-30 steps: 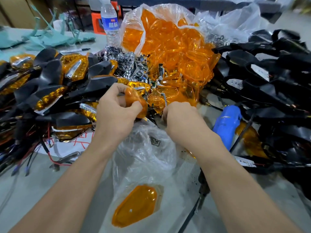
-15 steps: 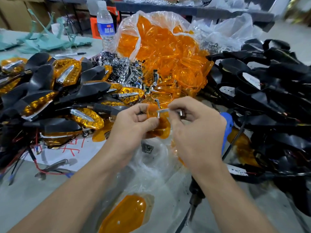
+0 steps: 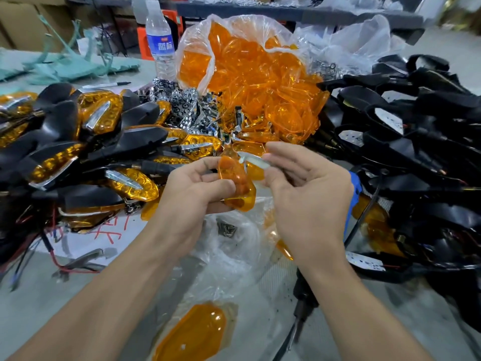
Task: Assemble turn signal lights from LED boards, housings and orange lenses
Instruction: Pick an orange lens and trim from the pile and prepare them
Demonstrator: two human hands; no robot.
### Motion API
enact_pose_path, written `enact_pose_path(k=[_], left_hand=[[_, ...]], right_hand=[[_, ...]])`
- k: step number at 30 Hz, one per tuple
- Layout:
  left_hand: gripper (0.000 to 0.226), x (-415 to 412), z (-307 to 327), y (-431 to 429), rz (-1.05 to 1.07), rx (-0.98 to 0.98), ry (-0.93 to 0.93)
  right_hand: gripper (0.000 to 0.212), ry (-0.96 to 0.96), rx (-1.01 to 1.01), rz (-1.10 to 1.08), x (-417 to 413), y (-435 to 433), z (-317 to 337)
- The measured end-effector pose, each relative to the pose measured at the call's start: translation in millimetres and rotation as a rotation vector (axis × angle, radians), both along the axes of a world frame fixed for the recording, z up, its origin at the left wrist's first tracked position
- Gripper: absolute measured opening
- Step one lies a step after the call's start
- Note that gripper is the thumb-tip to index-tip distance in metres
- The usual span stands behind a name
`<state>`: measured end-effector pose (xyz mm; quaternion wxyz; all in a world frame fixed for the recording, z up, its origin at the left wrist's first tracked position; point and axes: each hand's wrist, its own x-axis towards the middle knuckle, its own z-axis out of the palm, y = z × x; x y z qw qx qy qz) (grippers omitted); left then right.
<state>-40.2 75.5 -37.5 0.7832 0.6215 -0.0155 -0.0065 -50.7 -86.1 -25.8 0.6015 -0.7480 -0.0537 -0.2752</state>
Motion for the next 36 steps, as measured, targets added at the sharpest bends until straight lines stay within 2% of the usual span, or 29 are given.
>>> enact_pose_path(k=[3, 6, 8, 11, 13, 15, 18, 22, 25, 27, 33, 36], left_hand=[[0.027, -1.4, 2.2, 0.6, -0.006, -0.026, 0.028], [0.033, -2.7, 2.8, 0.1, 0.001, -0.046, 0.016], [0.033, -2.3, 3.3, 0.6, 0.035, -0.056, -0.005], [0.028, -1.7, 3.8, 3.2, 0.070, -0.097, -0.053], [0.026, -1.8, 3.1, 4.3, 0.087, -0.070, -0.109], [0.029, -2.4, 2.3, 3.4, 0.101, 0.005, -0.162], [0.037, -2.6, -0.8, 0.0, 0.138, 0.110, -0.179], [0.024, 0.3, -6.0, -2.2, 0.187, 0.126, -0.120], [0.029, 1.8, -6.8, -1.9, 0.189, 0.111, -0.089], [0.030, 1.1, -6.2, -2.7, 0.158, 0.090, -0.080], [0.029, -2.6, -2.3, -5.7, 0.064, -0.017, -0.062], [0.026, -3.5, -2.5, -6.4, 0.076, -0.033, -0.042]], right_hand=[[0.035, -0.082, -0.199, -0.098, -5.5, 5.6, -1.6], [0.037, -0.317, -0.431, -0.070, -11.2, 10.3, -4.7], [0.042, -0.343, -0.485, -0.021, -11.3, 9.7, -4.6], [0.039, -0.064, -0.265, 0.131, -8.7, 8.3, 0.0], [0.026, 0.061, -0.140, 0.153, -3.8, 6.2, 0.0], [0.017, 0.127, -0.187, 0.169, 0.8, 1.6, 1.0], [0.020, 0.235, -0.259, 0.234, 2.5, -4.4, 3.1], [0.024, 0.183, -0.206, 0.109, 3.5, -12.1, 6.4], [0.026, 0.167, -0.029, 0.057, 5.7, -17.3, 8.3], [0.027, 0.163, 0.019, 0.065, 5.3, -16.2, 6.9], [0.026, 0.191, -0.007, 0.086, 1.3, -4.4, 1.1], [0.027, 0.167, -0.087, 0.053, -1.2, 0.4, -0.8]])
